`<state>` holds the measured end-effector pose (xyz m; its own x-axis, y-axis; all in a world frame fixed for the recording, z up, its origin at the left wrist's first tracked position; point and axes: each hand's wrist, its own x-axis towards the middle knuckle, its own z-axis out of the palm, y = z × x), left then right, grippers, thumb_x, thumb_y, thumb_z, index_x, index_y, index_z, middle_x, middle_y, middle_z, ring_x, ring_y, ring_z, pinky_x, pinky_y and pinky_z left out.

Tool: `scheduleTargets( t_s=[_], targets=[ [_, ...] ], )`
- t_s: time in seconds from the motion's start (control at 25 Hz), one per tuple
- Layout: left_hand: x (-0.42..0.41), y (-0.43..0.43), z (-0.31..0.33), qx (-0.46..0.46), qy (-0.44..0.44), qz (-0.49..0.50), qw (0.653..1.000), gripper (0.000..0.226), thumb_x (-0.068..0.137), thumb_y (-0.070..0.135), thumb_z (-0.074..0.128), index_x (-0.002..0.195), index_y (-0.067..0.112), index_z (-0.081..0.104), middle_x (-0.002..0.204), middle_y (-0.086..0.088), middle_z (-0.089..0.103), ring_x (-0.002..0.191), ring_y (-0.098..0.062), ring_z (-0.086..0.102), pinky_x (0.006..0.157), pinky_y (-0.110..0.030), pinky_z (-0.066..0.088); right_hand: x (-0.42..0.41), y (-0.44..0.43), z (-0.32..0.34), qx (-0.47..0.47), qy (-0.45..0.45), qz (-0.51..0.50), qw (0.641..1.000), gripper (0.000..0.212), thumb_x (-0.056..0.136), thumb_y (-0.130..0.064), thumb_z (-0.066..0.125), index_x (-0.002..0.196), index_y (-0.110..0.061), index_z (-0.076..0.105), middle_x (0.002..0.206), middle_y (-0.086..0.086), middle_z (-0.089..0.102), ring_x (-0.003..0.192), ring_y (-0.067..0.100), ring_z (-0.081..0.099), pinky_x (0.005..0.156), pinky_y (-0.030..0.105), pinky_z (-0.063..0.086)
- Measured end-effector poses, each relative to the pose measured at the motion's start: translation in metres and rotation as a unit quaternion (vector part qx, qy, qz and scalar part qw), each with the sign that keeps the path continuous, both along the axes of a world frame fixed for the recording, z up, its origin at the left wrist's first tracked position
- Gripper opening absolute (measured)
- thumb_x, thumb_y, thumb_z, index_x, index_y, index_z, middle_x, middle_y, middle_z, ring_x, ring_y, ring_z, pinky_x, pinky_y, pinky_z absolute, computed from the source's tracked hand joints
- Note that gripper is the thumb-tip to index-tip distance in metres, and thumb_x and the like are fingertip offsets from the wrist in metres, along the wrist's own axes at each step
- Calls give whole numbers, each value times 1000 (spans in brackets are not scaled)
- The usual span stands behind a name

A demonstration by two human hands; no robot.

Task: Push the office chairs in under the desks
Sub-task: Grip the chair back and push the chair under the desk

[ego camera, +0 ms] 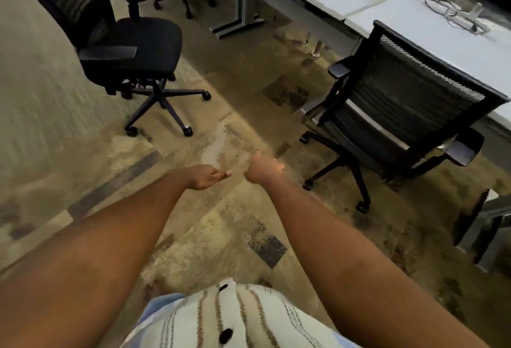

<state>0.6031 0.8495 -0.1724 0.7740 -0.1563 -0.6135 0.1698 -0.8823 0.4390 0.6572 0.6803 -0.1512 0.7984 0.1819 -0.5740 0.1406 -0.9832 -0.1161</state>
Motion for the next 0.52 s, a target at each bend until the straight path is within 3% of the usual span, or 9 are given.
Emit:
scheduleTargets(
  t_s=[0.08,0.16,0.28,0.36,0.52],
  targets=[
    [-23,48,-5,-11,-23,43,999,71,89,69,20,105,16,63,105,-14,59,101,-28,58,86,-36,42,-12,48,-3,-22,-5,27,999,66,95,-30,53,151,-8,26,153,16,33,137,39,36,108,61,29],
    [-50,107,-12,-6,-45,81,996,63,90,69,20,83,15,52,86,-10,52,81,-23,53,73,-34,38,-29,108,-8,-31,-12,38,999,66,95,-30,53,150,-7,25,151,17,36,136,38,38,109,58,31],
    [-90,209,-17,10,-79,134,988,66,85,71,20,71,12,45,73,-10,47,68,-24,48,63,-34,33,-59,205,-12,-16,1,55,998,62,96,-29,53,149,-6,30,149,17,39,134,37,40,108,57,34],
    [-118,273,-20,39,-96,181,978,67,93,65,26,91,8,59,91,-16,59,84,-31,58,72,-37,41,-78,263,-18,-17,4,78,997,60,97,-28,52,148,-4,30,148,19,38,133,37,39,108,55,35],
    [-157,379,-25,81,-118,234,962,59,98,53,34,120,1,52,122,-24,55,116,-38,53,90,-41,42,-106,359,-17,15,10,93,996,59,96,-30,56,144,-3,35,145,17,42,131,34,42,106,47,38]
  ],
)
